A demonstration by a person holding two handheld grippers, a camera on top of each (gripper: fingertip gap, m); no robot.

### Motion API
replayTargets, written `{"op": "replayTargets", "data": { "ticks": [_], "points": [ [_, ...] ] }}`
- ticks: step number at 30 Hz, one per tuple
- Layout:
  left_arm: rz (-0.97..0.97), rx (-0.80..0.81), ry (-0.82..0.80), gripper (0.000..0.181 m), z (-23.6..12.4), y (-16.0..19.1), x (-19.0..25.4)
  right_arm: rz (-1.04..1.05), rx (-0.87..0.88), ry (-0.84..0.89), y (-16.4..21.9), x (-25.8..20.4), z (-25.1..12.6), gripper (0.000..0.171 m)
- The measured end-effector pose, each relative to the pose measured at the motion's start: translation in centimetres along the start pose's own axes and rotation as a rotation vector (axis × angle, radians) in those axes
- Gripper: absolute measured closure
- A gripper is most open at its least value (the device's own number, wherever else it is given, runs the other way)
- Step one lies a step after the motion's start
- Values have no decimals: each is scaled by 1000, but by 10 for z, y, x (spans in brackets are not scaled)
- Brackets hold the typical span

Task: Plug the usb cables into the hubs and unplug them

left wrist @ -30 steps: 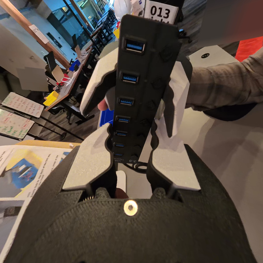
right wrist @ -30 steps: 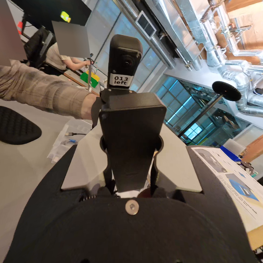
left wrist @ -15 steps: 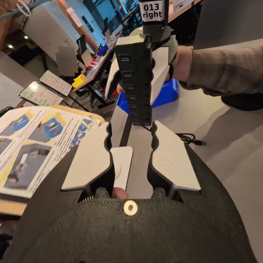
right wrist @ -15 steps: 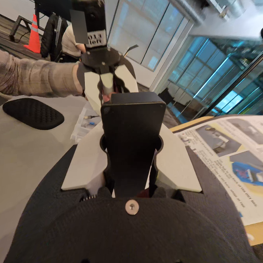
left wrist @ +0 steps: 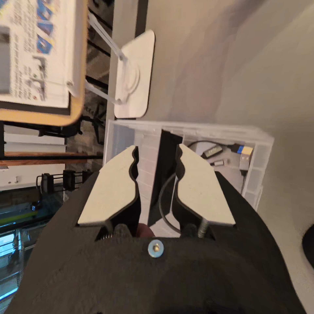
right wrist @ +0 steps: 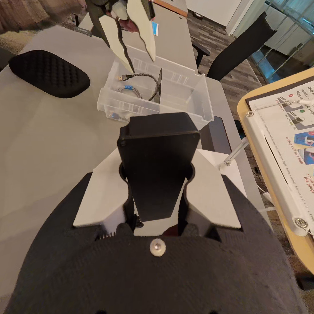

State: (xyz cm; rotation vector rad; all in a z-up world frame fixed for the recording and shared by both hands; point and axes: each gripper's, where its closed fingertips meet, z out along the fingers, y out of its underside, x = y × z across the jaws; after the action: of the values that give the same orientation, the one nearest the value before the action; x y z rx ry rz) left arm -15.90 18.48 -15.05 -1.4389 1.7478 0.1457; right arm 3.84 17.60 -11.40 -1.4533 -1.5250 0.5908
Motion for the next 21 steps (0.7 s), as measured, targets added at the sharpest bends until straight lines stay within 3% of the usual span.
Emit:
{"op": "replayTargets", "data": {
  "ticks": [6, 16, 21],
  "points": [
    [95, -155, 49, 140, 17, 48, 32, 59, -55, -32, 25, 2, 7, 108],
    [351, -266, 107, 143, 69, 73, 56, 115, -82, -58, 50, 6, 19, 108],
    [468, -290, 136, 160, 89, 82, 66, 118, -68, -52, 49, 8, 16, 108]
  ]
}}
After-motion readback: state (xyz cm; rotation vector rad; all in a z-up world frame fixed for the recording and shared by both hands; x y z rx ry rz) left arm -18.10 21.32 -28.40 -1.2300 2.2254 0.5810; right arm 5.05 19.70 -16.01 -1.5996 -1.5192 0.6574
